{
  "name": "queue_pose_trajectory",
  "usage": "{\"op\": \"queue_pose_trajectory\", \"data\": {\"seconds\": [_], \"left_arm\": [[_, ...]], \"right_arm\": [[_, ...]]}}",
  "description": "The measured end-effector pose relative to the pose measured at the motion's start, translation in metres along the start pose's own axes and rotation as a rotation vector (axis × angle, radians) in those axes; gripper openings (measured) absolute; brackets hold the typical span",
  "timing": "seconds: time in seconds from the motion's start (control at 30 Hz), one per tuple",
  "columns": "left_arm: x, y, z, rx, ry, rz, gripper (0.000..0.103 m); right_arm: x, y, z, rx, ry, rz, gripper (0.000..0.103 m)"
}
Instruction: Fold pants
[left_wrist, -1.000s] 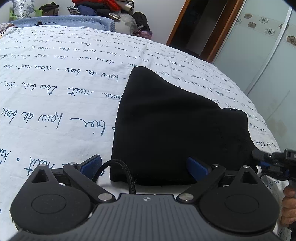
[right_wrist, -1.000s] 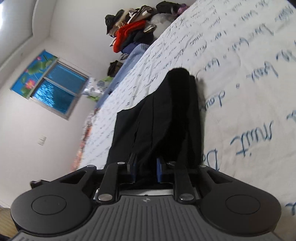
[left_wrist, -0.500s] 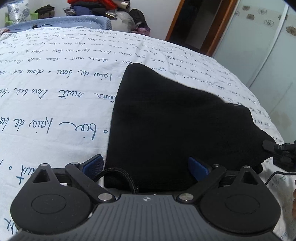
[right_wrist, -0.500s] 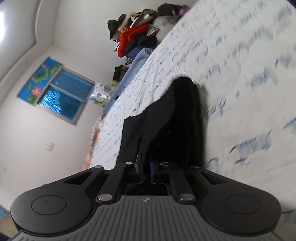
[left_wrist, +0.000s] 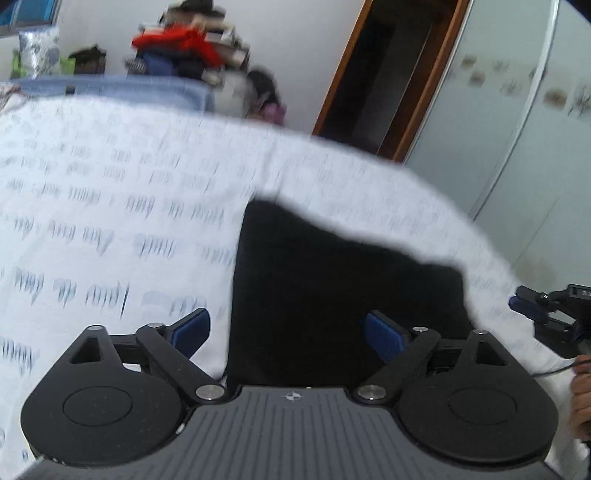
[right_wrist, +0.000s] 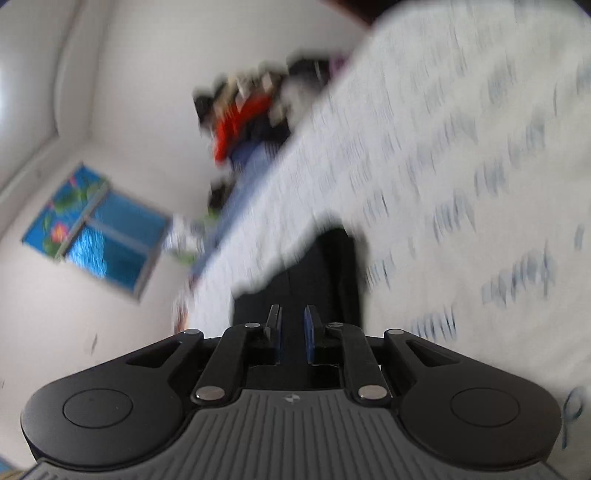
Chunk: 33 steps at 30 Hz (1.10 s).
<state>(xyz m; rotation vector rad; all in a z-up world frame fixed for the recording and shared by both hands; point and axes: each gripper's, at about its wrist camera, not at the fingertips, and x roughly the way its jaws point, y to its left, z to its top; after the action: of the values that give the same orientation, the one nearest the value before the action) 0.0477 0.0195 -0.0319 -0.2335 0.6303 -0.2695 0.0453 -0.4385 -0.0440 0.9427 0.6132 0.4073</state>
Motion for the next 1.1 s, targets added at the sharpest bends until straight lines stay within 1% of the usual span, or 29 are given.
{"op": "queue_pose_trajectory", "data": {"seconds": [0.03, 0.1, 0.13, 0.17, 0.2, 0.27, 0.3, 0.33, 0.37, 0.4, 0.43, 0.5, 0.53, 0.57, 0.6, 0.63, 0.7, 0.73, 0.77, 0.8, 0.83, 0.87, 0.9, 0.97, 1.03, 1.07, 1.1], "left_arm": [[0.002, -0.006, 0.007, 0.014, -0.012, -0.015, 0.102], [0.017, -0.022, 0.017, 0.062, -0.017, -0.012, 0.102], [0.03, -0.03, 0.02, 0.087, -0.007, 0.0, 0.101], [0.043, -0.037, 0.022, 0.1, 0.019, 0.013, 0.1], [0.057, -0.043, 0.023, 0.099, 0.061, 0.025, 0.097], [0.084, -0.047, 0.021, 0.085, 0.137, 0.0, 0.094], [0.095, -0.048, 0.019, 0.081, 0.173, -0.003, 0.092], [0.105, -0.048, 0.014, 0.096, 0.196, 0.021, 0.093], [0.11, -0.049, 0.01, 0.129, 0.184, 0.043, 0.094], [0.112, -0.049, 0.005, 0.159, 0.17, 0.048, 0.098], [0.114, -0.048, 0.002, 0.173, 0.164, 0.044, 0.1], [0.115, -0.047, 0.0, 0.185, 0.153, 0.037, 0.102], [0.115, -0.047, 0.0, 0.192, 0.152, 0.039, 0.103], [0.114, -0.047, 0.001, 0.192, 0.156, 0.038, 0.1], [0.107, -0.046, 0.003, 0.179, 0.157, 0.043, 0.094], [0.097, -0.043, 0.007, 0.157, 0.151, 0.037, 0.089], [0.066, -0.036, 0.008, 0.127, 0.112, -0.013, 0.091], [0.049, -0.031, 0.006, 0.13, 0.089, -0.016, 0.092], [0.033, -0.028, 0.002, 0.145, 0.069, -0.004, 0.093], [0.021, -0.025, -0.002, 0.16, 0.053, 0.009, 0.094], [0.011, -0.022, -0.008, 0.168, 0.047, 0.021, 0.095], [0.006, -0.019, -0.013, 0.171, 0.055, 0.031, 0.094], [0.005, -0.017, -0.019, 0.173, 0.075, 0.038, 0.094], [0.01, -0.015, -0.028, 0.171, 0.112, 0.04, 0.094], [0.023, -0.012, -0.037, 0.144, 0.164, 0.038, 0.095], [0.029, -0.009, -0.04, 0.127, 0.178, 0.033, 0.097], [0.027, -0.007, -0.044, 0.124, 0.168, 0.046, 0.098]], "right_arm": [[0.002, 0.01, 0.005, -0.013, -0.023, 0.03, 0.013], [0.022, 0.031, 0.015, -0.036, -0.012, 0.073, 0.025], [0.038, 0.04, 0.019, -0.043, 0.005, 0.078, 0.041], [0.056, 0.046, 0.021, -0.059, 0.027, 0.07, 0.058], [0.073, 0.051, 0.022, -0.08, 0.046, 0.055, 0.063], [0.109, 0.049, 0.02, -0.097, 0.107, 0.0, 0.064], [0.125, 0.046, 0.017, -0.098, 0.139, -0.037, 0.061], [0.137, 0.041, 0.015, -0.113, 0.156, -0.084, 0.061], [0.143, 0.036, 0.011, -0.13, 0.157, -0.124, 0.06], [0.144, 0.026, 0.008, -0.117, 0.152, -0.114, 0.057], [0.142, 0.018, 0.007, -0.09, 0.135, -0.087, 0.052], [0.136, 0.006, 0.006, -0.072, 0.134, -0.088, 0.025], [0.135, 0.0, 0.007, -0.069, 0.136, -0.089, 0.02], [0.131, -0.006, 0.008, -0.045, 0.133, -0.084, 0.018], [0.125, -0.008, 0.008, -0.017, 0.123, -0.076, 0.019], [0.116, -0.003, 0.007, -0.01, 0.104, -0.087, 0.02], [0.089, 0.019, -0.003, -0.085, 0.051, -0.139, 0.023], [0.075, 0.03, -0.01, -0.143, 0.033, -0.153, 0.025], [0.061, 0.039, -0.018, -0.198, 0.027, -0.151, 0.031], [0.049, 0.046, -0.027, -0.23, 0.03, -0.147, 0.046], [0.04, 0.05, -0.038, -0.249, 0.04, -0.144, 0.057], [0.034, 0.053, -0.048, -0.276, 0.052, -0.145, 0.073], [0.03, 0.057, -0.059, -0.325, 0.059, -0.151, 0.074], [0.033, 0.063, -0.078, -0.434, 0.076, -0.203, 0.073], [0.044, 0.055, -0.082, -0.411, 0.113, -0.258, 0.072], [0.044, 0.049, -0.082, -0.397, 0.101, -0.247, 0.072], [0.042, 0.048, -0.082, -0.394, 0.091, -0.243, 0.072]]}}
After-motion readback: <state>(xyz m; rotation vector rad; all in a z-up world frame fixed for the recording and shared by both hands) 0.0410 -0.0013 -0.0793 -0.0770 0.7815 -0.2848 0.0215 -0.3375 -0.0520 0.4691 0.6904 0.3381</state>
